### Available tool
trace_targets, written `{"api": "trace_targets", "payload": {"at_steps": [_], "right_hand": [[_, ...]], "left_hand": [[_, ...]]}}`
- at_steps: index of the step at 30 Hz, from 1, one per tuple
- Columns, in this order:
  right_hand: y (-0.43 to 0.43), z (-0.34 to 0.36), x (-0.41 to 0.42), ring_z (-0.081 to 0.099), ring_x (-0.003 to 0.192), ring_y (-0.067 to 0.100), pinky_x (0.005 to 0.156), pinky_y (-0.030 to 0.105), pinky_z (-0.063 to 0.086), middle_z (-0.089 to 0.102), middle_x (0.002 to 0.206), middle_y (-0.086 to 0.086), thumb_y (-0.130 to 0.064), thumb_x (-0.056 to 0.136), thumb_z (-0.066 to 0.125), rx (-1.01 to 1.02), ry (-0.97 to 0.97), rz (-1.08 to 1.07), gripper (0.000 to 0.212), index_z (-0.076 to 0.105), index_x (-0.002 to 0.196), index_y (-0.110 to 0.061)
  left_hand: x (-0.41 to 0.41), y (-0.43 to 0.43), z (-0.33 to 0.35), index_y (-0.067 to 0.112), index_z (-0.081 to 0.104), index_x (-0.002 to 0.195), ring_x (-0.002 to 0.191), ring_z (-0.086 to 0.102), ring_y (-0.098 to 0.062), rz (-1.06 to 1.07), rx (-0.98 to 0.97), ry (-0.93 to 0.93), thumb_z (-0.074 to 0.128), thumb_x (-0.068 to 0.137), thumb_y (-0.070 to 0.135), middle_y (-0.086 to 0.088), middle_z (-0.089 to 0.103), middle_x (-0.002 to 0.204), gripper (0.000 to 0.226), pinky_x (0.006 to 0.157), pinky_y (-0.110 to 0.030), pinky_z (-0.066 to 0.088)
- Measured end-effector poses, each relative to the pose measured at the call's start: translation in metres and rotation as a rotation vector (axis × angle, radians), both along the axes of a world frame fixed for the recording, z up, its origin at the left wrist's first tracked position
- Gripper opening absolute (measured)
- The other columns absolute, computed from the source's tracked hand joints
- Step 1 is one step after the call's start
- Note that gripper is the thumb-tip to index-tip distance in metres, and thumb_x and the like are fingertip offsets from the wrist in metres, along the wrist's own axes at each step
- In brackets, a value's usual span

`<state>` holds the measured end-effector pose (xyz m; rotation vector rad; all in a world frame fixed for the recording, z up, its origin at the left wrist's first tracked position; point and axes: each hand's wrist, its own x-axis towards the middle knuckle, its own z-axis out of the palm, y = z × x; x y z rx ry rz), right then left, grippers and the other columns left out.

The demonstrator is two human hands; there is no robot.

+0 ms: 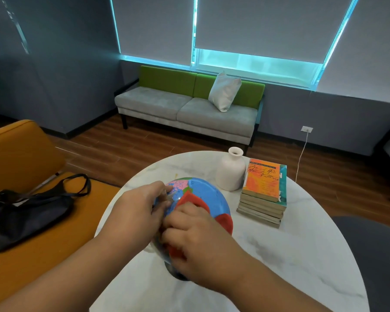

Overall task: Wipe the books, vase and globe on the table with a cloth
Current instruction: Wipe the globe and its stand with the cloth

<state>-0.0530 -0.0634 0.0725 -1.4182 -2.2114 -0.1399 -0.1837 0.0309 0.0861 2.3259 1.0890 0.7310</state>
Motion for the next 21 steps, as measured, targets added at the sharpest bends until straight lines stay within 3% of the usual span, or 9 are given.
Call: {"api": "trace_targets", "payload": {"at_steps": [3, 8, 11, 13, 18, 21], "right_hand": [[-0.007, -0.012, 0.013, 0.053, 0.090, 0.019, 0.087, 0.032, 0.045, 0.065, 0.099, -0.005, -0.016, 0.077, 0.063, 0.110, 0.143, -0.018, 0.013, 0.072, 0.086, -0.015], [-0.025, -0.040, 0.034, 0.059, 0.101, 0.009, 0.090, 0.018, 0.045, 0.060, 0.104, -0.016, -0.015, 0.067, 0.065, 0.197, 0.655, -0.251, 0.024, 0.072, 0.086, -0.026], [-0.028, -0.050, 0.038, 0.061, 0.100, 0.009, 0.089, 0.013, 0.044, 0.060, 0.100, -0.014, -0.019, 0.070, 0.063, 0.200, 0.973, -0.402, 0.022, 0.071, 0.086, -0.032], [-0.028, -0.059, 0.043, 0.062, 0.101, 0.009, 0.091, 0.018, 0.046, 0.063, 0.098, -0.012, -0.014, 0.074, 0.065, 0.175, 1.151, -0.497, 0.023, 0.071, 0.083, -0.034], [-0.030, -0.085, 0.049, 0.067, 0.096, 0.019, 0.092, 0.044, 0.053, 0.072, 0.095, -0.001, 0.001, 0.085, 0.064, -0.004, 1.509, -0.752, 0.030, 0.072, 0.082, -0.028], [-0.035, -0.091, 0.053, 0.066, 0.080, 0.032, 0.084, 0.051, 0.054, 0.073, 0.084, 0.013, 0.004, 0.085, 0.060, -0.216, 1.607, -0.821, 0.028, 0.073, 0.078, -0.020]], "left_hand": [[-0.002, 0.001, -0.001, 0.030, 0.050, 0.075, 0.102, 0.063, -0.009, 0.005, 0.028, 0.008, 0.064, 0.089, 0.024, 0.019, 0.067, 0.115, 0.021, 0.078, -0.032, 0.056], [-0.003, 0.006, -0.006, 0.031, 0.048, 0.073, 0.104, 0.063, -0.010, 0.027, 0.018, 0.005, 0.064, 0.089, 0.022, 0.019, 0.068, 0.113, 0.024, 0.080, -0.034, 0.056], [-0.003, 0.007, -0.006, 0.029, 0.051, 0.075, 0.103, 0.063, -0.009, 0.035, 0.013, -0.002, 0.065, 0.089, 0.021, 0.019, 0.068, 0.113, 0.021, 0.080, -0.033, 0.056], [-0.004, 0.007, -0.006, 0.026, 0.053, 0.076, 0.103, 0.064, -0.009, 0.040, 0.014, -0.015, 0.065, 0.088, 0.021, 0.019, 0.069, 0.111, 0.018, 0.080, -0.032, 0.056], [-0.007, 0.006, -0.009, 0.026, 0.056, 0.077, 0.101, 0.063, -0.006, 0.041, 0.005, -0.047, 0.065, 0.088, 0.023, 0.021, 0.068, 0.110, 0.015, 0.078, -0.033, 0.057], [-0.013, 0.006, -0.015, 0.028, 0.059, 0.080, 0.101, 0.059, 0.008, -0.011, -0.061, -0.110, 0.066, 0.088, 0.023, 0.029, 0.064, 0.109, 0.012, 0.076, -0.017, 0.054]]}}
